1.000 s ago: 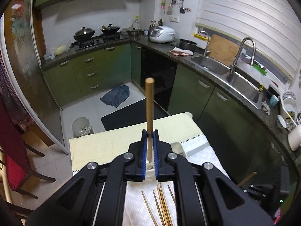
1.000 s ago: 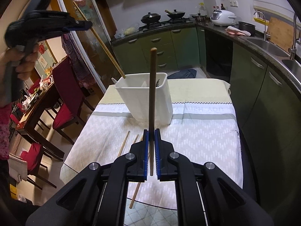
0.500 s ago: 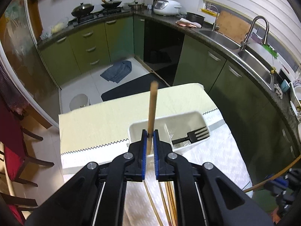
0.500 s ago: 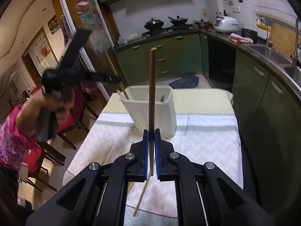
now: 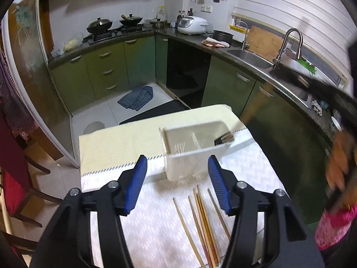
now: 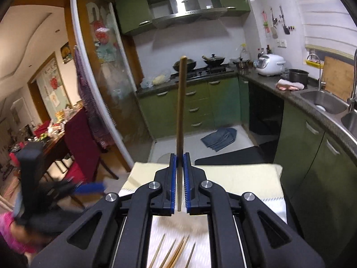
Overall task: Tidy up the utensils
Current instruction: 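Open the left gripper to drop its chopstick in the holder while the right gripper drops its own, then grasp a wooden chopstick with the left gripper while the right gripper grasps another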
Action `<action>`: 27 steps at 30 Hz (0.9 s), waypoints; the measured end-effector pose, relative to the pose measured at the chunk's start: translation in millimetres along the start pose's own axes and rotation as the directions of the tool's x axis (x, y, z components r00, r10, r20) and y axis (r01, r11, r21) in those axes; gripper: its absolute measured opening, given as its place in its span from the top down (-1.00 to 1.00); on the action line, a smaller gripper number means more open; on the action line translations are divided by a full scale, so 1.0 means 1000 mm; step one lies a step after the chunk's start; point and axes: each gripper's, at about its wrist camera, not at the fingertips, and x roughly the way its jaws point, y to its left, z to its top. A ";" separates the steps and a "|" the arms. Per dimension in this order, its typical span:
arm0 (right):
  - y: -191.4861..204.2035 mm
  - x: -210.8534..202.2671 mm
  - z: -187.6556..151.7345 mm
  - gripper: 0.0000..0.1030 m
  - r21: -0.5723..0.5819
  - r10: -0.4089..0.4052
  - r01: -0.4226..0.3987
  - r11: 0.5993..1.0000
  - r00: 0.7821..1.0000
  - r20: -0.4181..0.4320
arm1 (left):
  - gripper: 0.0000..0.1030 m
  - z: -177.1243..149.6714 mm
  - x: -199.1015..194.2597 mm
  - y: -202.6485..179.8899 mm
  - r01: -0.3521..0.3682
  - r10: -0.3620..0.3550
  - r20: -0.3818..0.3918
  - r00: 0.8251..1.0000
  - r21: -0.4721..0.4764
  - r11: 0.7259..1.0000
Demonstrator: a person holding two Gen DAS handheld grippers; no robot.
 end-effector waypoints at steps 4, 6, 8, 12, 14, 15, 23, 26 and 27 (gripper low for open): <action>0.000 0.045 0.002 0.86 -0.006 -0.045 0.045 0.999 0.999 -0.030 | -0.24 -0.024 -0.004 0.009 0.003 -0.004 -0.017 1.000 -0.018 1.000; -0.002 0.063 -0.003 0.86 -0.013 -0.069 0.068 0.998 0.997 -0.039 | -0.25 -0.036 -0.004 0.012 0.002 -0.002 -0.037 0.999 -0.017 1.000; -0.005 0.080 -0.011 0.86 -0.021 -0.082 0.081 0.997 0.994 -0.066 | -0.35 -0.046 -0.002 0.016 -0.003 0.001 -0.054 0.999 -0.031 1.000; -0.009 0.110 -0.036 0.86 -0.039 -0.102 0.097 0.995 0.985 -0.142 | -0.40 -0.069 0.005 0.017 -0.002 -0.002 -0.101 0.995 -0.041 0.999; -0.011 0.117 -0.049 0.84 -0.050 -0.108 0.100 0.994 0.980 -0.168 | -0.40 -0.076 0.011 0.018 -0.002 -0.003 -0.129 0.992 -0.041 0.999; -0.011 0.120 -0.053 0.77 -0.058 -0.112 0.103 0.993 0.977 -0.183 | -0.40 -0.080 0.014 0.018 -0.002 -0.004 -0.146 0.989 -0.042 0.999; -0.007 0.082 -0.061 0.60 -0.058 -0.095 0.086 0.995 0.982 -0.162 | -0.42 -0.098 0.051 0.015 -0.028 0.013 -0.251 0.968 -0.053 0.998; -0.010 0.045 -0.067 0.46 -0.063 -0.082 0.074 0.995 0.987 -0.136 | -0.42 -0.110 0.082 0.009 -0.039 0.015 -0.326 0.945 -0.067 0.997; -0.011 0.034 -0.072 0.46 -0.071 -0.083 0.073 0.995 0.987 -0.140 | -0.42 -0.116 0.098 0.006 -0.039 0.009 -0.362 0.932 -0.076 0.996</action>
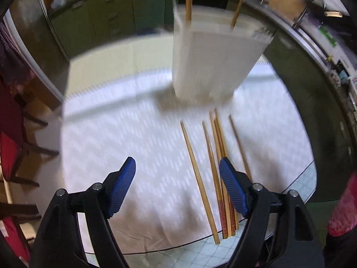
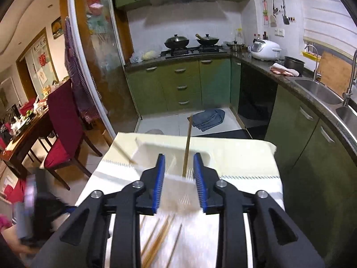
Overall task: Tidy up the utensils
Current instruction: 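Grasp a wooden chopstick with the left gripper while the right gripper grasps another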
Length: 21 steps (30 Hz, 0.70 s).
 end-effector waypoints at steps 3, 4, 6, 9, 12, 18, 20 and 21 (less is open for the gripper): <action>-0.007 -0.021 -0.020 0.46 -0.013 -0.006 0.006 1.000 1.000 -0.026 | -0.31 0.001 0.038 -0.006 -0.012 0.009 -0.084 0.996 -0.034 0.999; -0.011 -0.026 -0.028 0.46 -0.014 -0.008 0.007 1.000 0.999 -0.037 | -0.22 0.002 0.048 -0.008 -0.022 0.018 -0.104 0.994 -0.038 0.999; -0.017 -0.033 -0.041 0.46 -0.017 -0.009 0.009 1.000 0.998 -0.055 | -0.11 0.004 0.063 -0.012 -0.045 0.039 -0.131 0.991 -0.045 0.998; -0.025 -0.036 -0.062 0.46 -0.014 -0.004 0.003 1.000 0.996 -0.094 | -0.11 0.004 0.080 -0.014 -0.059 0.047 -0.169 0.984 -0.070 0.996; -0.032 -0.033 -0.078 0.46 -0.013 0.000 -0.001 1.000 0.992 -0.130 | -0.02 0.004 0.087 -0.019 -0.061 0.046 -0.186 0.981 -0.079 0.995; -0.032 -0.020 -0.097 0.29 -0.005 0.035 -0.036 0.999 0.981 -0.190 | 0.31 0.004 0.094 -0.029 -0.077 0.058 -0.208 0.976 -0.083 0.994; -0.029 -0.015 -0.102 0.29 -0.011 0.033 -0.036 0.999 0.978 -0.205 | 0.39 0.005 0.096 -0.031 -0.080 0.060 -0.212 0.975 -0.088 0.993; -0.027 -0.009 -0.104 0.29 -0.015 0.029 -0.033 0.999 0.974 -0.225 | 0.53 0.005 0.096 -0.031 -0.085 0.065 -0.211 0.975 -0.089 0.992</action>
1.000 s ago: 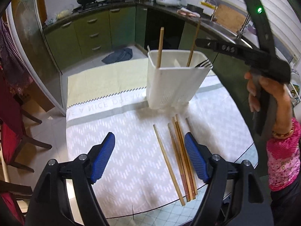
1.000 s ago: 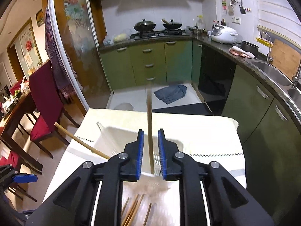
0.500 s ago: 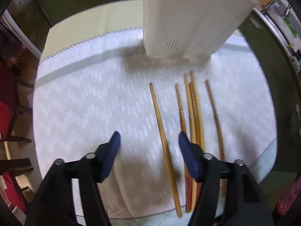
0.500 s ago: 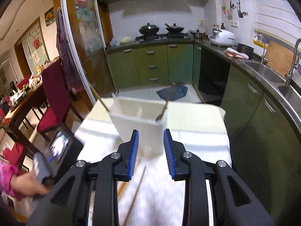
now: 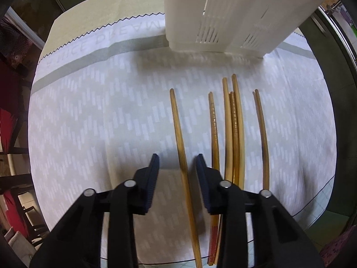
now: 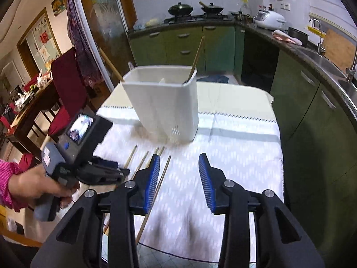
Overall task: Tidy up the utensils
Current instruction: 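Grasp a wooden chopstick with the left gripper while the right gripper grasps another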
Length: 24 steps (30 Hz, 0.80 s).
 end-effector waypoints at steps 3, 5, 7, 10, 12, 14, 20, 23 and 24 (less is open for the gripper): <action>0.005 0.022 -0.007 0.29 -0.009 -0.005 0.004 1.000 0.997 -0.075 | 0.85 0.013 0.003 -0.002 0.005 -0.005 -0.002 1.000 -0.006 1.000; 0.007 0.039 -0.011 0.29 -0.009 -0.010 0.009 1.000 0.991 -0.134 | 0.85 0.016 0.003 0.001 0.022 -0.022 -0.005 1.000 -0.006 1.000; 0.009 0.059 -0.014 0.29 -0.001 0.005 -0.006 1.000 0.979 -0.204 | 0.87 0.018 0.002 0.007 0.024 -0.024 -0.006 1.000 0.003 1.000; 0.012 0.081 -0.016 0.29 0.016 0.017 -0.014 1.000 0.960 -0.278 | 0.88 0.016 0.003 0.018 0.018 -0.018 -0.014 1.000 0.012 1.000; 0.016 0.096 -0.014 0.29 0.009 0.001 0.002 1.000 0.945 -0.328 | 0.88 0.014 0.001 0.029 0.014 -0.014 -0.019 1.000 0.006 1.000; 0.019 0.117 -0.015 0.40 0.018 0.012 -0.006 1.000 0.917 -0.398 | 0.88 0.011 0.001 0.038 0.015 -0.015 -0.015 1.000 0.002 1.000; 0.035 0.158 -0.018 0.47 0.009 -0.021 0.030 1.000 0.859 -0.511 | 0.88 0.008 -0.008 0.064 0.030 -0.030 0.013 0.999 -0.005 1.000; 0.045 0.167 -0.018 0.47 -0.010 -0.046 0.048 0.999 0.852 -0.522 | 0.88 0.003 -0.015 0.071 0.035 -0.035 0.037 0.999 0.008 0.999; 0.047 0.171 -0.018 0.47 -0.014 -0.059 0.061 0.998 0.847 -0.528 | 0.88 0.003 -0.017 0.073 0.040 -0.040 0.042 0.998 0.010 0.999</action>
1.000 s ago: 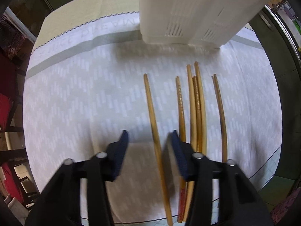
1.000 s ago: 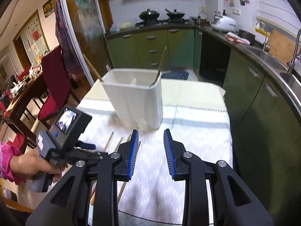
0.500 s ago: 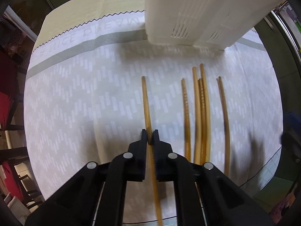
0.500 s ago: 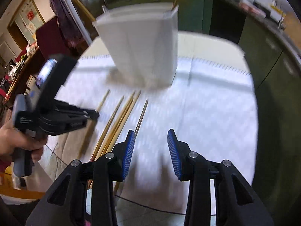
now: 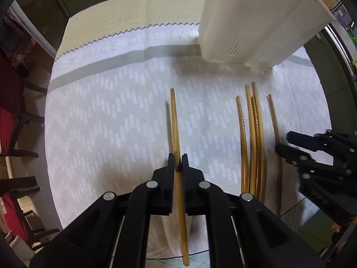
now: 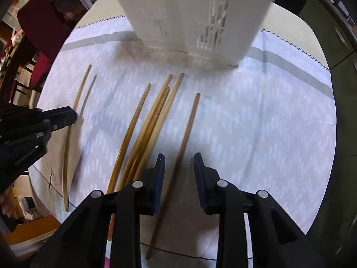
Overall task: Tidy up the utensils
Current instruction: 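Grasp a wooden chopstick with the left gripper while the right gripper grasps another, then carry both chopsticks over the holder and open both grippers to drop them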
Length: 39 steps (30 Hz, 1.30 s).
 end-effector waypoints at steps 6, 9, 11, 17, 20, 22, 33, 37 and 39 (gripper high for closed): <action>0.005 0.012 0.008 0.52 0.018 -0.058 0.059 0.998 0.998 -0.037 | 0.88 -0.007 -0.016 0.000 0.026 -0.026 0.006 1.000 0.013 1.000; 0.009 0.015 0.009 0.59 0.010 -0.071 0.072 0.997 0.996 -0.044 | 0.88 -0.010 -0.023 0.004 0.032 -0.032 0.020 0.999 0.025 0.999; 0.016 0.015 0.009 0.78 -0.002 -0.068 0.068 0.998 0.996 -0.055 | 0.88 -0.014 -0.026 -0.001 0.038 -0.039 0.027 0.999 0.027 0.999; 0.010 0.011 0.017 0.88 0.013 -0.018 0.018 1.000 1.000 -0.026 | 0.88 -0.022 -0.053 -0.003 0.053 -0.057 0.075 0.996 0.051 0.997; 0.005 -0.004 0.009 0.88 0.014 0.026 -0.026 1.000 0.999 0.028 | 0.88 -0.026 -0.067 -0.002 0.059 -0.065 0.097 0.993 0.066 0.996; 0.003 -0.021 0.000 0.88 0.004 0.041 -0.041 0.999 0.996 0.084 | 0.88 -0.027 -0.074 -0.006 0.064 -0.072 0.113 0.991 0.072 0.995; -0.030 -0.104 -0.072 0.88 -0.028 0.121 -0.119 0.993 0.928 0.352 | 0.88 -0.043 -0.124 -0.020 0.082 -0.104 0.205 0.973 0.116 0.990; -0.032 -0.121 -0.091 0.88 -0.042 0.127 -0.120 0.992 0.910 0.395 | 0.88 -0.050 -0.139 -0.029 0.090 -0.123 0.233 0.965 0.145 0.985; -0.032 -0.135 -0.098 0.88 -0.049 0.126 -0.117 0.992 0.899 0.420 | 0.88 -0.052 -0.146 -0.034 0.089 -0.126 0.249 0.960 0.155 0.984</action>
